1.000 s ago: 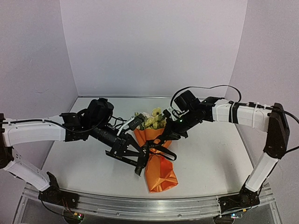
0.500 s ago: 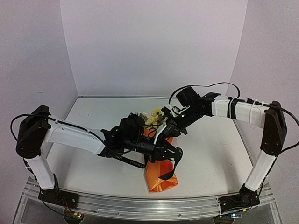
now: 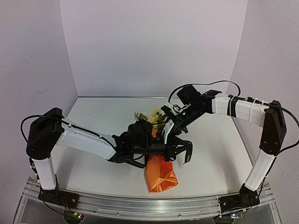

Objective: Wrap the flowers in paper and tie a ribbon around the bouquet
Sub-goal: Cross the ribbon over the folded bouquet.

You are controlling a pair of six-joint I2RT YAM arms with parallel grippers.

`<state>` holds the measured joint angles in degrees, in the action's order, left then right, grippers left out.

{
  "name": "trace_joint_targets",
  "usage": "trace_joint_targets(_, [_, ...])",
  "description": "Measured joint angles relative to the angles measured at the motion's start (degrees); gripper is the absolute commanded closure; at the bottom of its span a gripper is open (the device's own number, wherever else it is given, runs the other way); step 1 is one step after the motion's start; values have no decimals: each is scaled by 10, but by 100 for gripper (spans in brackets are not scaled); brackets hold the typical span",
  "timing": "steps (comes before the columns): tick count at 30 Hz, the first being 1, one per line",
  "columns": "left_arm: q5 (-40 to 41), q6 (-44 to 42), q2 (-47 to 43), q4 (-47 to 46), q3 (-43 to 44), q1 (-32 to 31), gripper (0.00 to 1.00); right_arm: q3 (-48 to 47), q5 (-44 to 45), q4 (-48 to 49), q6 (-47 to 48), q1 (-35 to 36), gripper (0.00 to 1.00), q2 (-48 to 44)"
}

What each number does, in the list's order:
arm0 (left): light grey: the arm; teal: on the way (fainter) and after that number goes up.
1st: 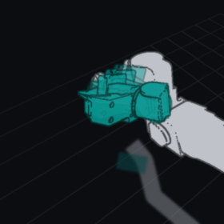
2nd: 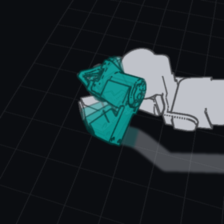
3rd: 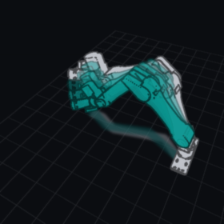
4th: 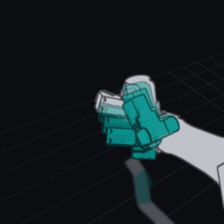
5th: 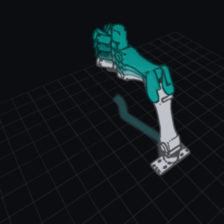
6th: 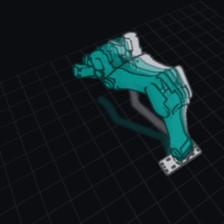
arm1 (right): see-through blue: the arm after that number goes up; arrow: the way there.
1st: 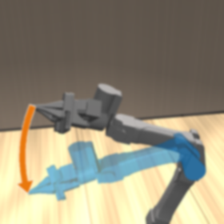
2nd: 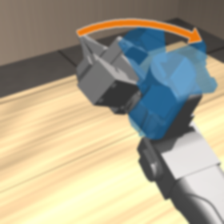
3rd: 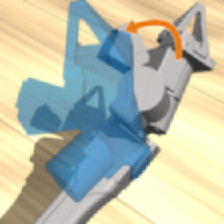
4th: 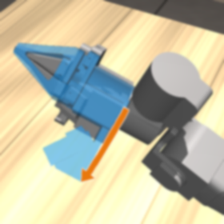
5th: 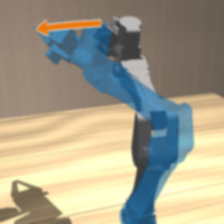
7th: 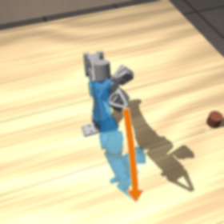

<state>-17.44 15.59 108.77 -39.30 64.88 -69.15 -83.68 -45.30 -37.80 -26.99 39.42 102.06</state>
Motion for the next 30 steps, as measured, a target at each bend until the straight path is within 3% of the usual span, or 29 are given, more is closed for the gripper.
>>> trace_joint_targets(2, [1,-9,4,2,0,-3,89,0,-1,-4,1,0,100,0])
trace_joint_targets(10, [-3,-50,40,47,15,-30,47,13,-3,-13,12,-5,100,0])
trace_joint_targets(13, [-3,-53,39,62,14,-38,40,37,-2,-14,13,-5,100,0])
trace_joint_targets(19, [-8,-51,-6,86,-22,-42,32,83,26,-13,21,7,100,-16])
trace_joint_targets(24, [-10,-55,-91,101,-66,-42,31,105,70,-13,41,27,100,-43])
trace_joint_targets(27, [-9,-68,-118,107,-66,-42,38,105,89,-12,51,35,100,-48])
trace_joint_targets(30, [-9,-86,-125,131,-60,-42,51,105,104,-13,59,39,100,-48])
